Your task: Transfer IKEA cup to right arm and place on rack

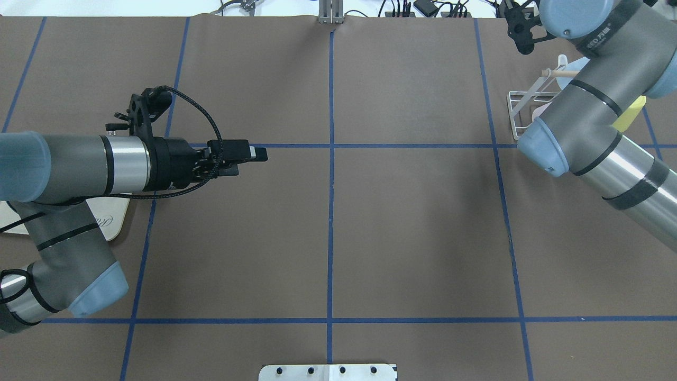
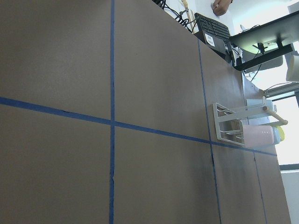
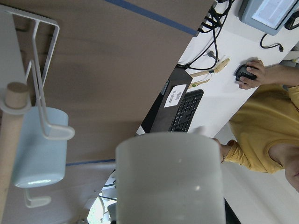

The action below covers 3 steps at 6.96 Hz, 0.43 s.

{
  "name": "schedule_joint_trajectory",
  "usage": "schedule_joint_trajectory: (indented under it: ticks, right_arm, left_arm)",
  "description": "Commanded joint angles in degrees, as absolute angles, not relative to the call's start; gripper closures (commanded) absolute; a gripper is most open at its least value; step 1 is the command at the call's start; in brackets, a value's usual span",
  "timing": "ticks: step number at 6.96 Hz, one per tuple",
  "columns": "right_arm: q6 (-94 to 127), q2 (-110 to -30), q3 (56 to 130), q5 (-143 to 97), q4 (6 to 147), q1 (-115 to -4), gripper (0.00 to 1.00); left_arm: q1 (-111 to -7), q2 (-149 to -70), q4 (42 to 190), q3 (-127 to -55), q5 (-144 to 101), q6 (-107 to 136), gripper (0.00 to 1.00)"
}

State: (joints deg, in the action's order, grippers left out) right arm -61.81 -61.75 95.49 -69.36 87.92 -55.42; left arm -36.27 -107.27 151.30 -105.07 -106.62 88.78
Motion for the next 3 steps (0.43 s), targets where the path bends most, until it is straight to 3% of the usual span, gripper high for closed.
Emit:
schedule_joint_trajectory:
  ticks: [1,3]
  right_arm:
    - [-62.5,-66.3,94.5,-70.8,81.8,-55.6,0.96]
    - [-62.6,-66.4,91.7,-71.2,79.1,-55.6,0.92]
  left_arm:
    - [-36.2,-106.8,151.5,-105.1,-106.5,88.9,0.0]
    - [-36.2,-106.8,151.5,-105.2,-105.7,88.9,0.0]
